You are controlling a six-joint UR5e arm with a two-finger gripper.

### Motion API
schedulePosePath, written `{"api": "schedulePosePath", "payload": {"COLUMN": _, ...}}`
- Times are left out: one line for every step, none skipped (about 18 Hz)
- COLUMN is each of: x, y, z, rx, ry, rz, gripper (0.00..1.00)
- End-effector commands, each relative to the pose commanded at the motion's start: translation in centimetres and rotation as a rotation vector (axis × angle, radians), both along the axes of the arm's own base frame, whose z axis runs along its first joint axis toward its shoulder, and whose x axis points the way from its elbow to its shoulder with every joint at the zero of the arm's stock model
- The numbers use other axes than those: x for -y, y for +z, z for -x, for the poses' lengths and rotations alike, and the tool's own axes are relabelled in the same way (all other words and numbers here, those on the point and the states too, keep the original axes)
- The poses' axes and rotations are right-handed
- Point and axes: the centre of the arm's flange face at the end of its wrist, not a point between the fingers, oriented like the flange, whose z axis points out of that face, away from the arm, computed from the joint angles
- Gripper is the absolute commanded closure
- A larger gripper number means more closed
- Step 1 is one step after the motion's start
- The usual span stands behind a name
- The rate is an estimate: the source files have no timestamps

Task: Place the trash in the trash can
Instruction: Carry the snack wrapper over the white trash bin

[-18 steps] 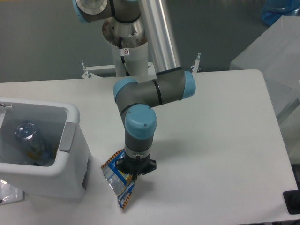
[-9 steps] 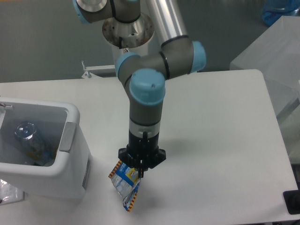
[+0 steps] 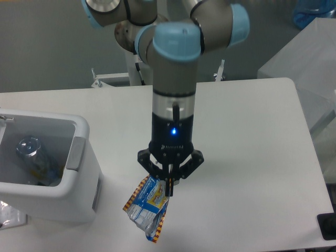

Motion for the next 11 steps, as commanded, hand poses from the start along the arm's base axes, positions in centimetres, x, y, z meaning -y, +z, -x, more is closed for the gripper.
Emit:
{"api": "schedulePosePath", "payload": {"x": 0.2, "y": 1.3, "z": -0.4, "rx": -0.006, "ry": 0.009, "rz": -0.019, "gripper": 0.93}}
{"api": "schedulePosePath", "payload": {"x": 0.4, "y": 2.4, "z": -0.9, "rx": -0.013, "ry": 0.011, "rz": -0.035, "gripper": 0.93}}
{"api": "schedulePosePath", "payload": {"x": 0.6, "y": 3.0, "z": -1.4, "rx": -0.016, "ry": 0.004, "rz": -0.045, "gripper": 0.93}}
{"api": "schedulePosePath", "payload": {"x": 0.8, "y": 3.9, "z": -2.1, "rx": -0.017, "ry": -0.009, "rz": -0.063, "gripper": 0.93}}
{"api": "schedulePosePath", "payload": {"x": 1.0, "y": 4.9, "z": -2.8, "rx": -0.015, "ry": -0.028, "rz": -0.085, "gripper": 0.93}}
{"api": "schedulePosePath", "payload": {"x": 1.3, "y": 5.5, "z": -3.4, "rx": -0.010, "ry": -0.047, "rz": -0.103, "gripper": 0.93}}
{"api": "schedulePosePath", "payload": {"x": 1.6, "y": 6.2, "z": -4.1, "rx": -0.008, "ry": -0.069, "rz": -0.121, "gripper": 0.93}}
{"api": "schedulePosePath", "payload": {"x": 2.0, "y": 7.0, "z": -4.9, "rx": -0.013, "ry": -0.087, "rz": -0.136, "gripper": 0.93}}
{"api": "schedulePosePath", "payload": {"x": 2.3, "y": 7.4, "z": -5.3, "rx": -0.030, "ry": -0.105, "rz": -0.137, "gripper": 0.93}}
{"api": "schedulePosePath", "payload": {"x": 2.4, "y": 7.7, "z": -5.8, "rx": -0.056, "ry": -0.136, "rz": -0.132, "gripper": 0.93}}
{"api": "schedulePosePath", "payload": {"x": 2.3, "y": 7.9, "z": -6.9, "rx": -0.075, "ry": -0.179, "rz": -0.131, "gripper": 0.93}}
